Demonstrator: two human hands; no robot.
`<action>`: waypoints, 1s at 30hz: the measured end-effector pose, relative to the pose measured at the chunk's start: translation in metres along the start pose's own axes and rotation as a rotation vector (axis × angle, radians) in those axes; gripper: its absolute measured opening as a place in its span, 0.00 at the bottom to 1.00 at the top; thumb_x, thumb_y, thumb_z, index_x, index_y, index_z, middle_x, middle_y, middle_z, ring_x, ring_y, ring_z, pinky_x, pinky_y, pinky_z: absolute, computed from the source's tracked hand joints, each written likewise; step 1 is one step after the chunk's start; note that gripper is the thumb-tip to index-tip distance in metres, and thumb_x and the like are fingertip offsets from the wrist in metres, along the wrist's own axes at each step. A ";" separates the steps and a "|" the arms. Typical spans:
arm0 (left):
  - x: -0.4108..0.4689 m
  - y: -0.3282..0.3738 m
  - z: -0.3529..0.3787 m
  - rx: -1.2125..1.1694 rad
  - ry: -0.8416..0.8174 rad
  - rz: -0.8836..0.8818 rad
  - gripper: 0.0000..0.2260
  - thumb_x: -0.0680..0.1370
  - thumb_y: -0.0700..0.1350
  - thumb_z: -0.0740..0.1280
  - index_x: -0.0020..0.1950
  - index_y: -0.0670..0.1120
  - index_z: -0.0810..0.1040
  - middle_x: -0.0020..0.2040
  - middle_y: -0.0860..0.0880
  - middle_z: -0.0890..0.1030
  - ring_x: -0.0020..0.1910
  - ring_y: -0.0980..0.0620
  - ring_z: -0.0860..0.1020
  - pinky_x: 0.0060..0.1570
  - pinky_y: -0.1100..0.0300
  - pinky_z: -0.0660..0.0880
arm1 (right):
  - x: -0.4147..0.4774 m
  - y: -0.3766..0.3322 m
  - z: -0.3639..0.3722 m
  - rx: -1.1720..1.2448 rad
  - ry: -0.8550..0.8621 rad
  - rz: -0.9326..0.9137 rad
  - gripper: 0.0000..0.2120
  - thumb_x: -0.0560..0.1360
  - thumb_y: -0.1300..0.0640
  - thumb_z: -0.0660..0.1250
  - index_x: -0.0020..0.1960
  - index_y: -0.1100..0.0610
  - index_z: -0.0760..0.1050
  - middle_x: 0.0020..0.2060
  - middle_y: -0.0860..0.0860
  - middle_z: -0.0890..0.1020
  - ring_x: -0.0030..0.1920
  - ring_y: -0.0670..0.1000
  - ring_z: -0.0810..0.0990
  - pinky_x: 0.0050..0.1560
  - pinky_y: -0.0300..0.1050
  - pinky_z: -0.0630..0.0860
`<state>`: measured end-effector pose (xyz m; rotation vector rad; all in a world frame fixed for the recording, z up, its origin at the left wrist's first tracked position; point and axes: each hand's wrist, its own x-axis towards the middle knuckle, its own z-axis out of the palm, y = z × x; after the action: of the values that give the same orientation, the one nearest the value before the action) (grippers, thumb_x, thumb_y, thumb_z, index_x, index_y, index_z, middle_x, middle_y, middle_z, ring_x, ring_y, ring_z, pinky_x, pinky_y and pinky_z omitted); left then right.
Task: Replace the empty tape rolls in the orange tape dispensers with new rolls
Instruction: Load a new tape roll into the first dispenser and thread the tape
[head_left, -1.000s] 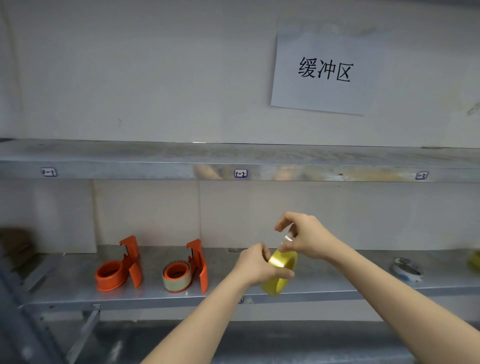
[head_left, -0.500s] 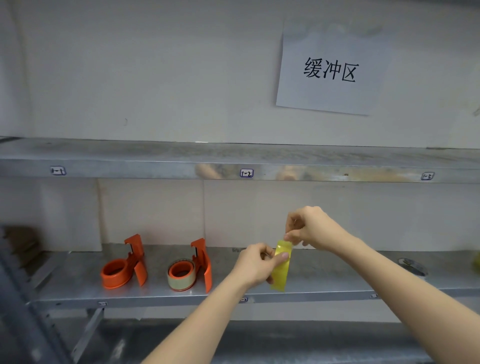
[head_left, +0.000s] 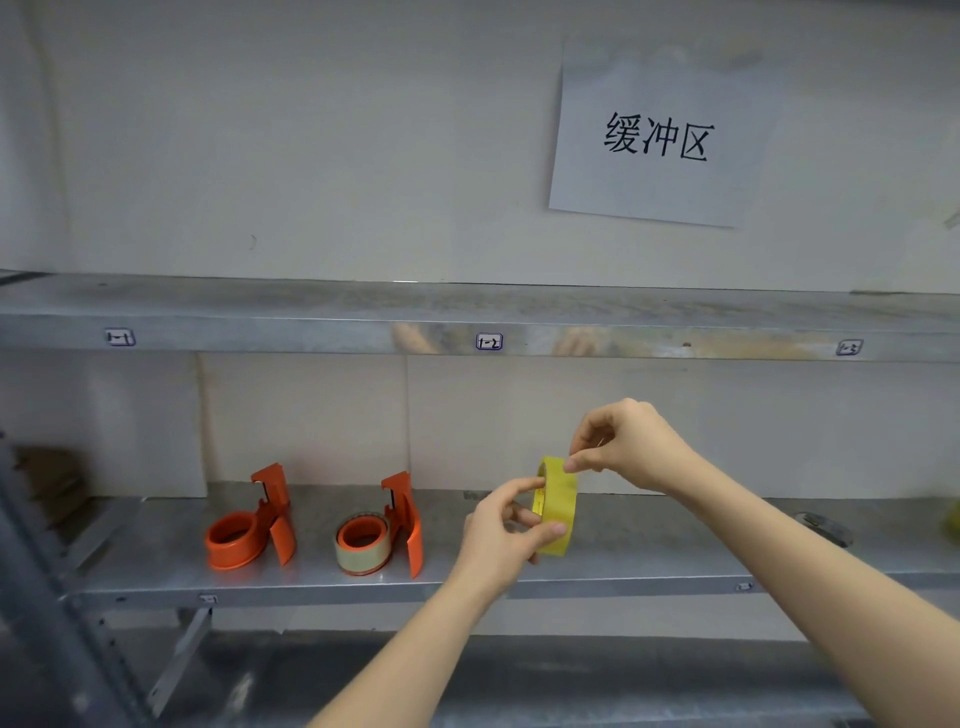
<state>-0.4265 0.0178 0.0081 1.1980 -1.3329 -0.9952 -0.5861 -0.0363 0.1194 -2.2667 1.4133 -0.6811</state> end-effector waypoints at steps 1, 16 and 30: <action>-0.001 -0.002 0.000 0.010 0.013 0.020 0.22 0.70 0.42 0.76 0.61 0.57 0.77 0.44 0.36 0.80 0.37 0.50 0.77 0.34 0.59 0.78 | 0.000 0.000 0.000 -0.030 0.008 -0.005 0.10 0.61 0.55 0.79 0.30 0.48 0.78 0.30 0.50 0.83 0.32 0.47 0.80 0.39 0.41 0.75; -0.023 0.004 0.000 0.236 -0.141 0.065 0.31 0.75 0.44 0.71 0.71 0.66 0.62 0.46 0.50 0.73 0.34 0.52 0.80 0.39 0.64 0.80 | -0.004 -0.006 -0.007 0.001 -0.090 -0.110 0.09 0.69 0.61 0.73 0.36 0.55 0.74 0.32 0.52 0.85 0.32 0.41 0.80 0.33 0.29 0.72; -0.049 0.004 -0.019 0.280 -0.128 0.002 0.30 0.70 0.42 0.76 0.66 0.59 0.68 0.53 0.49 0.78 0.32 0.51 0.81 0.40 0.61 0.81 | -0.011 -0.021 0.009 0.119 -0.194 -0.164 0.08 0.69 0.67 0.72 0.36 0.61 0.73 0.34 0.61 0.84 0.32 0.55 0.85 0.33 0.43 0.78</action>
<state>-0.4103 0.0675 0.0059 1.3585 -1.6141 -0.9165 -0.5695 -0.0170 0.1215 -2.3018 1.0779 -0.5609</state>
